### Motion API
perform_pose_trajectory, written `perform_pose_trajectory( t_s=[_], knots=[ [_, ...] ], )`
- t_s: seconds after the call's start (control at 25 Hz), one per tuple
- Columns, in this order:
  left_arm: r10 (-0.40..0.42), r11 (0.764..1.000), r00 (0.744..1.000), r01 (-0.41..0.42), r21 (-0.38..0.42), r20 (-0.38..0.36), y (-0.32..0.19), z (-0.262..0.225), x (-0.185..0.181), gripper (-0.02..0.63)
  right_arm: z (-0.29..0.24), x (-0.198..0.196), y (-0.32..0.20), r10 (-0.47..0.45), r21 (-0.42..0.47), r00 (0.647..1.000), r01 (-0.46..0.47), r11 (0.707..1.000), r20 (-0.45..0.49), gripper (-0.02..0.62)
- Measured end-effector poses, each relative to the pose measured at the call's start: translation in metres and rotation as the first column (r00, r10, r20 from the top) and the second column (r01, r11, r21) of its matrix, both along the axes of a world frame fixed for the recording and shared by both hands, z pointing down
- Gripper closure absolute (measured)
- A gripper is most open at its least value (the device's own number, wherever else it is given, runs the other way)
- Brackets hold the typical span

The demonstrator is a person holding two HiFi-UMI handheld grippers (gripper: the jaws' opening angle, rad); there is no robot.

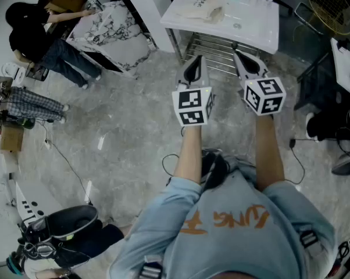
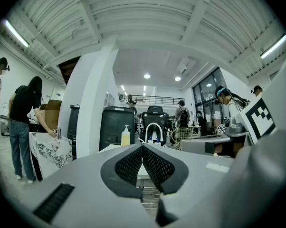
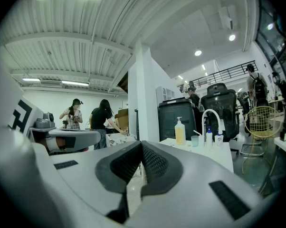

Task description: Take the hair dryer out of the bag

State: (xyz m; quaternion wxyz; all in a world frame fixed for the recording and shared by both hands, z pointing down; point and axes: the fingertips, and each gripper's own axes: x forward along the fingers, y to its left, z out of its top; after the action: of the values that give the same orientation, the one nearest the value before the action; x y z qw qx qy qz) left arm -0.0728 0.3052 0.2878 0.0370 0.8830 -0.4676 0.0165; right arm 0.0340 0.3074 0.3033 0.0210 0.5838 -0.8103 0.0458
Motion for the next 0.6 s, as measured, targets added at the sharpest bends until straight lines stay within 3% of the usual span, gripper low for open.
perform_pose_trajectory(
  t_s=[0.28,0.6],
  knots=[
    [-0.006,0.999,1.0,0.006,0.032,-0.008,-0.007,-0.002,0.003,0.604,-0.007,0.01,-0.004,0.004,0.0,1.0,-0.004,1.0,0.002,0.597],
    [-0.002,1.0,1.0,0.002,0.016,0.001,-0.015,0.004,0.012,0.604,-0.004,0.013,-0.01,-0.007,0.017,1.0,0.007,1.0,-0.004,0.597]
  ],
)
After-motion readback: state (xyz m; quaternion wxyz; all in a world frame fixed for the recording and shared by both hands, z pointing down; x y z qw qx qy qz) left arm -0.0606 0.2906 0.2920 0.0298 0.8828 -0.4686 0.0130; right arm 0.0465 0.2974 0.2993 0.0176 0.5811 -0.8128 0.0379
